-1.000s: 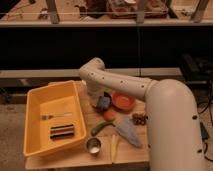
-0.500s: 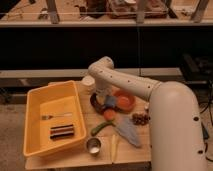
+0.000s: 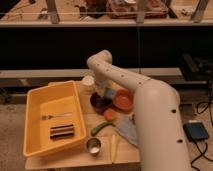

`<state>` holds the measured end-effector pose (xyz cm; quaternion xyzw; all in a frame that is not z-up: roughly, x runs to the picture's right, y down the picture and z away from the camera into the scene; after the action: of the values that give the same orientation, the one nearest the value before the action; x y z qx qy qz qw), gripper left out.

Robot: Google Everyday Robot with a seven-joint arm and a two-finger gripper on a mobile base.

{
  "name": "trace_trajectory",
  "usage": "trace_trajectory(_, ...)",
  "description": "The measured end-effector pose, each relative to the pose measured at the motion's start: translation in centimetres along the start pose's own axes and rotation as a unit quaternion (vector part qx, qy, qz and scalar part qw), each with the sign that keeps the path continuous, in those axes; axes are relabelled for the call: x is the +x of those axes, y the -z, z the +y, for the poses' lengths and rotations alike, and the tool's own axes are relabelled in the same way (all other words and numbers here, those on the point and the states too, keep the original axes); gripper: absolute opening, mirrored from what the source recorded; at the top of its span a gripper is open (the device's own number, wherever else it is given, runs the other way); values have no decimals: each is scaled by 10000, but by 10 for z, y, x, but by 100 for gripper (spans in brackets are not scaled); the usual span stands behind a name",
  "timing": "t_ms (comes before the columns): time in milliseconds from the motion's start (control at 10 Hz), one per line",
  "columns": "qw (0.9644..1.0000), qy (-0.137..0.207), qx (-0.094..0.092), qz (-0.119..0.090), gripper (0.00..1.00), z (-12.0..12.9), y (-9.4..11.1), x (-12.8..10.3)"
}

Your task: Wipe purple bowl with sponge

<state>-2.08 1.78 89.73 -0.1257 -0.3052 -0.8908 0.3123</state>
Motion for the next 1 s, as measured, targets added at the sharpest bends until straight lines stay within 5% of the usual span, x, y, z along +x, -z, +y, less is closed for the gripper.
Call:
trace_trajectory(600,9980,607,49,179,0,-69,15,18)
trace_trajectory(1000,9966,808,129,92,0,-90,13,-21)
